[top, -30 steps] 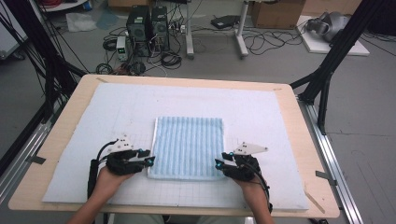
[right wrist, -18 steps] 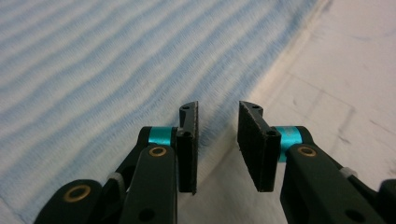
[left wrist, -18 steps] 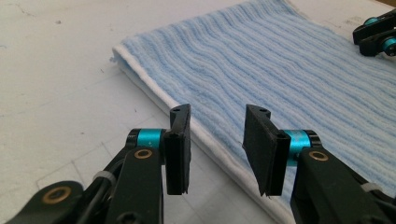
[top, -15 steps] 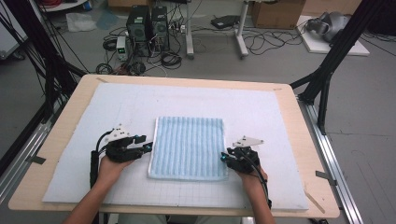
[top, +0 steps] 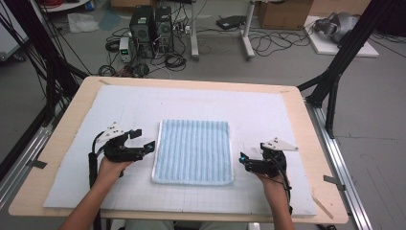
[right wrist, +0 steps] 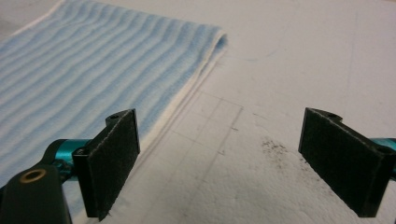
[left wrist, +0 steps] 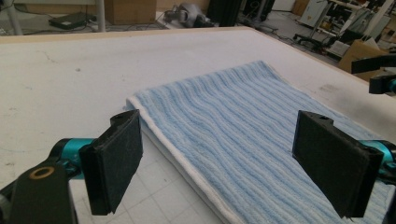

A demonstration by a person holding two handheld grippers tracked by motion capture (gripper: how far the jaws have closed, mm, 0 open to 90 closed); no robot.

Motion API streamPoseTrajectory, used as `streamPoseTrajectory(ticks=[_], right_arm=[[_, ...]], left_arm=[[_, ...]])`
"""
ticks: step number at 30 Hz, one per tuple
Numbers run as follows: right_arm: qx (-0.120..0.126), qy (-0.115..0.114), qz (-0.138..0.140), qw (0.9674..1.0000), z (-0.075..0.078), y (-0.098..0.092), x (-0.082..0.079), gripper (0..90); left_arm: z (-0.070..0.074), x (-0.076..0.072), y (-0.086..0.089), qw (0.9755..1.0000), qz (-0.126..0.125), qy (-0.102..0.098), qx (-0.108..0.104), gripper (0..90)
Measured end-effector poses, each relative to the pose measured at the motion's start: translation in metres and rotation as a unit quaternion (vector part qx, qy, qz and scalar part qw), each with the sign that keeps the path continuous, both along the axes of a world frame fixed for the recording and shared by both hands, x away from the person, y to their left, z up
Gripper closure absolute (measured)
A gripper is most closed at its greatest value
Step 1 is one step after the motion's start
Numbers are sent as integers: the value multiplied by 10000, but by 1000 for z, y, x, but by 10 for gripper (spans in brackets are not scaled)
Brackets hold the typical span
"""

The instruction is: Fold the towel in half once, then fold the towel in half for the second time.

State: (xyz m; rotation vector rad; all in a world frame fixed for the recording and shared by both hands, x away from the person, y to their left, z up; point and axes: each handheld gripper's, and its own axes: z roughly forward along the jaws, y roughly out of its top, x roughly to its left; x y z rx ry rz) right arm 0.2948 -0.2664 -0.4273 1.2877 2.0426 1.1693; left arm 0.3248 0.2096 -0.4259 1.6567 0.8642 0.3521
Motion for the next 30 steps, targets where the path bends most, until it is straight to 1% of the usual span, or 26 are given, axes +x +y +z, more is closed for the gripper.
streamPoseTrajectory(ticks=[3, 5, 8, 11, 12, 16, 19, 22, 25, 27, 29, 30], right_arm=[[-110, 44, 39, 9999, -1, -2, 2, 115], [-111, 14, 60, 9999, 0, -3, 1, 115], [-110, -44, 79, 9999, 3, -4, 0, 114], [-76, -42, 87, 9999, 4, -4, 0, 114], [-52, -5, 104, 9999, 4, -4, 0, 114], [-76, 33, 157, 9998, 2, -3, 2, 114], [-67, 67, 166, 9998, 2, -2, 3, 114], [-78, 79, 208, 9997, 1, 0, 3, 113], [-145, 69, 218, 9996, 0, 0, 3, 113], [-120, 95, 199, 9997, -1, -1, 2, 113], [-78, 87, 209, 9997, 0, -1, 3, 113], [-74, 95, 229, 9997, 0, -1, 3, 113]], left_arm=[[1, 1, 3, 10000, 11, 7, -54, 171], [1, 0, 5, 9999, 17, 24, -118, 172], [1, -1, 7, 10000, 38, 2, -61, 178], [1, -1, 7, 10000, 58, -10, -43, 181], [1, 0, 7, 10000, 64, 1, -37, 182], [0, 1, 6, 9999, 63, 70, 36, 189], [0, 1, 6, 9999, 85, 48, 44, 192], [0, 2, 8, 9999, 106, 81, 9, 195], [0, 3, 12, 9998, 115, 174, -62, 236], [0, 3, 14, 9996, 144, 225, -70, 234], [1, 3, 15, 9993, 317, 202, -61, 185], [1, 3, 15, 9993, 299, 194, -88, 175]])
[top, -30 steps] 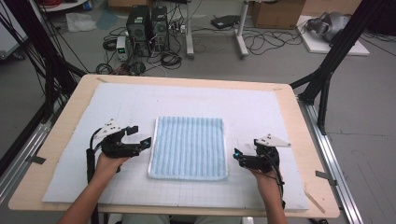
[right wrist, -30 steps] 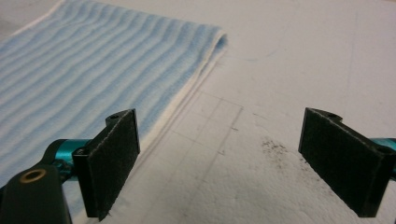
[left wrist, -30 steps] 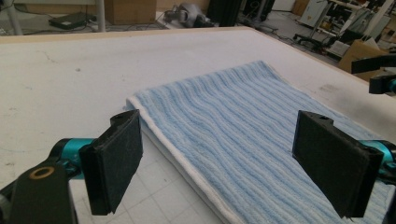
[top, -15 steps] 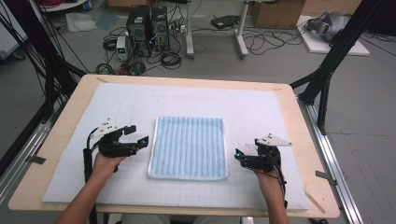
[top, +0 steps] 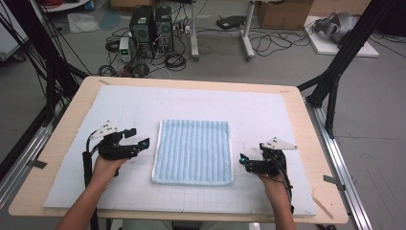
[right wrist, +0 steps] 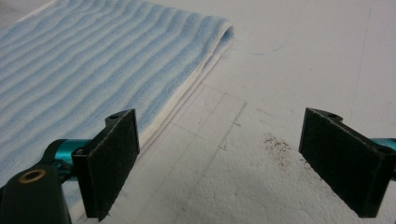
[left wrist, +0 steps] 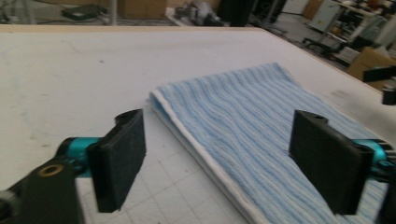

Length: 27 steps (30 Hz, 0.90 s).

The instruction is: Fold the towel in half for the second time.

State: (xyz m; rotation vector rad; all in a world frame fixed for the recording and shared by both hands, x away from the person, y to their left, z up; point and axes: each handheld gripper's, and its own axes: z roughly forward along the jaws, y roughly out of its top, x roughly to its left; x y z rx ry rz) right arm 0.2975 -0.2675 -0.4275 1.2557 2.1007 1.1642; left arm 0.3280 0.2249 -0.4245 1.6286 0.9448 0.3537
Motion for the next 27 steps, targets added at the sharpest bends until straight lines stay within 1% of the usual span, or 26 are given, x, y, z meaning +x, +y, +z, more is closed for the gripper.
streamPoseTrajectory(ticks=[1, 4, 7, 8, 9, 10, 12, 14, 15, 17, 18, 19, 20, 21, 22, 24, 26, 27], right_arm=[[-2, -4, -6, 10000, 0, 0, 0, 113], [21, 1, 15, 10000, 0, 2, 0, 113], [20, 11, 32, 10000, -1, 2, 0, 113], [21, 39, 27, 10000, -2, 2, 1, 113], [38, 47, 26, 10000, -3, 2, 1, 113], [42, 89, 27, 9999, -3, 2, 1, 113], [48, 90, 41, 9999, -4, 1, 1, 113], [82, 72, 36, 9999, -3, 1, 1, 113], [90, 68, 44, 9999, -3, 1, 1, 113], [90, 75, 44, 9999, -4, 1, 2, 113], [89, 87, 52, 9999, -4, 1, 2, 113], [97, 101, 48, 9999, -4, 1, 2, 113], [94, 105, 43, 9999, -4, 1, 2, 113], [101, 94, 53, 9999, -4, 2, 2, 113], [99, 99, 53, 9999, -4, 2, 2, 113], [103, 92, 58, 9999, -4, 2, 1, 113], [139, 110, 45, 9998, -4, 1, 1, 113], [154, 115, 42, 9998, -4, 1, 1, 114]], left_arm=[[0, 0, 0, 10000, 6, -14, -11, 181], [0, 1, -1, 10000, -12, -3, 67, 179], [2, 9, -4, 9999, 14, 63, 109, 179], [2, 11, -5, 9999, -9, 46, 149, 180], [3, 15, -8, 9998, -60, 78, 187, 181], [5, 19, -10, 9997, -83, 91, 223, 186], [9, 30, -15, 9996, -33, 114, 257, 207], [13, 42, -20, 9995, -1, 142, 271, 214], [16, 50, -23, 9994, -30, 175, 308, 219], [17, 60, -27, 9991, -81, 232, 347, 235], [17, 66, -30, 9991, -47, 260, 339, 237], [16, 72, -32, 9989, -33, 328, 336, 238], [14, 78, -33, 9989, 1, 344, 319, 240], [12, 83, -35, 9985, 23, 412, 351, 246], [10, 88, -37, 9981, 32, 478, 393, 252], [4, 96, -41, 9966, 33, 614, 550, 271], [-1, 102, -44, 9952, 52, 676, 711, 281], [-3, 104, -45, 9954, 87, 629, 717, 287]])
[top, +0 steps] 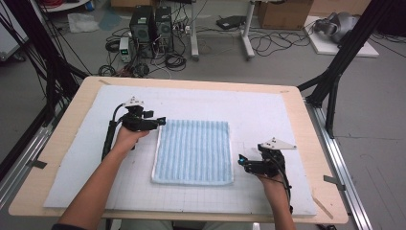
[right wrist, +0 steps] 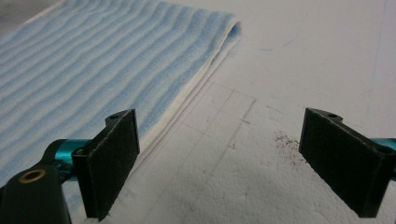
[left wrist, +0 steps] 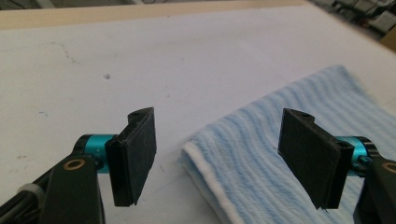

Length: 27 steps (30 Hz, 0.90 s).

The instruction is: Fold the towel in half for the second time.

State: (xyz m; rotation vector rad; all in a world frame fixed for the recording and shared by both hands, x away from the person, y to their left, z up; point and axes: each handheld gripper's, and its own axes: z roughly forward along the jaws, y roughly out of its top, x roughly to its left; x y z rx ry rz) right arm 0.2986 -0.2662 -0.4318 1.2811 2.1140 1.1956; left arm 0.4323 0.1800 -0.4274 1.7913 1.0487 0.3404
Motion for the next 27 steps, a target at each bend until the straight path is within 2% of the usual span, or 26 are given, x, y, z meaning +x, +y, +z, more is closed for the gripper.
streamPoseTrajectory(ticks=[1, 4, 6, 7, 10, 12, 16, 20, 27], right_arm=[[-7, 9, -5, 10000, 0, 0, 0, 113], [-23, 8, 5, 10000, -1, 0, 0, 113], [-24, 33, 1, 10000, -1, 1, 1, 113], [-35, 21, 17, 10000, -1, 1, 1, 113], [-48, 28, 32, 10000, -2, 1, 1, 113], [-46, 36, 29, 10000, -2, 2, 1, 113], [-55, 58, 24, 10000, -2, 2, 1, 114], [-49, 42, 32, 10000, -2, 2, 2, 113], [5, 18, 143, 9999, 0, 15, 12, 113]], left_arm=[[-2, 2, 0, 10000, 0, -26, 22, 303], [-11, 7, -4, 9997, -3, 98, 234, 319], [-15, 9, -6, 9991, -91, 125, 403, 343], [-16, 9, -8, 9990, -114, 140, 421, 355], [-19, 11, -12, 9980, -208, 140, 584, 436], [-20, 12, -14, 9965, -273, 165, 777, 475], [-23, 12, -19, 9946, -396, 120, 951, 610], [-23, 12, -18, 9948, -369, 103, 940, 822], [-23, 12, -17, 9962, -316, 175, 787, 855]])
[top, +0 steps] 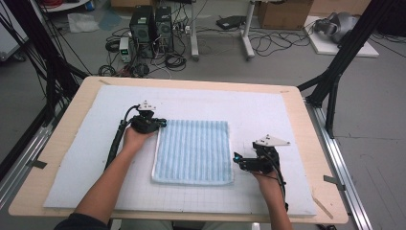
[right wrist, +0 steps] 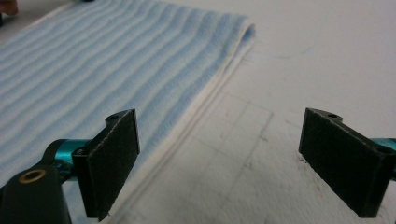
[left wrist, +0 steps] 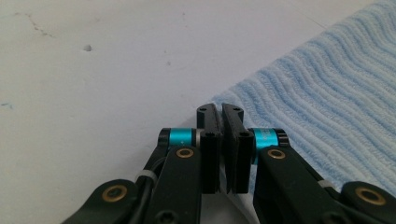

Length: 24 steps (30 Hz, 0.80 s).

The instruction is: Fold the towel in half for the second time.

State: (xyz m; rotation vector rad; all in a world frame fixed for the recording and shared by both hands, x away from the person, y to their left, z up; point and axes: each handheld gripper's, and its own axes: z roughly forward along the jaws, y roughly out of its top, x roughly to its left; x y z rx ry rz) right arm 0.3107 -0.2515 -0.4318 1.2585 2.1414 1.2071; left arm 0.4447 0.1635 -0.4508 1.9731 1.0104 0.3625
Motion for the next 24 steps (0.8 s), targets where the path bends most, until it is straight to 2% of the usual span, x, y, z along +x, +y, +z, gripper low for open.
streamPoseTrajectory(ticks=[5, 7, 10, 15, 18, 19, 24], right_arm=[[-66, 39, 101, 9999, 7, 11, 20, 113], [-59, 155, 164, 9997, 8, 16, 31, 112], [-210, 303, 304, 9989, 8, 26, 52, 112], [-356, 554, 228, 9976, 4, 35, 83, 113], [-349, 561, 156, 9977, 5, 38, 96, 173], [-354, 494, 146, 9980, 5, 38, 99, 213], [-273, 646, -5, 9975, 0, 36, 114, 300]], left_arm=[[-1, 1, 2, 9997, 106, 144, -193, 854], [-1, 1, 3, 9994, 148, 202, -252, 851], [-2, 2, 4, 9988, 195, 291, -332, 848], [-2, 1, 4, 9987, 219, 311, -336, 844], [-2, 2, 4, 9987, 220, 325, -332, 842], [-2, 2, 4, 9987, 223, 331, -329, 841], [-2, 2, 4, 9985, 230, 348, -344, 838]])
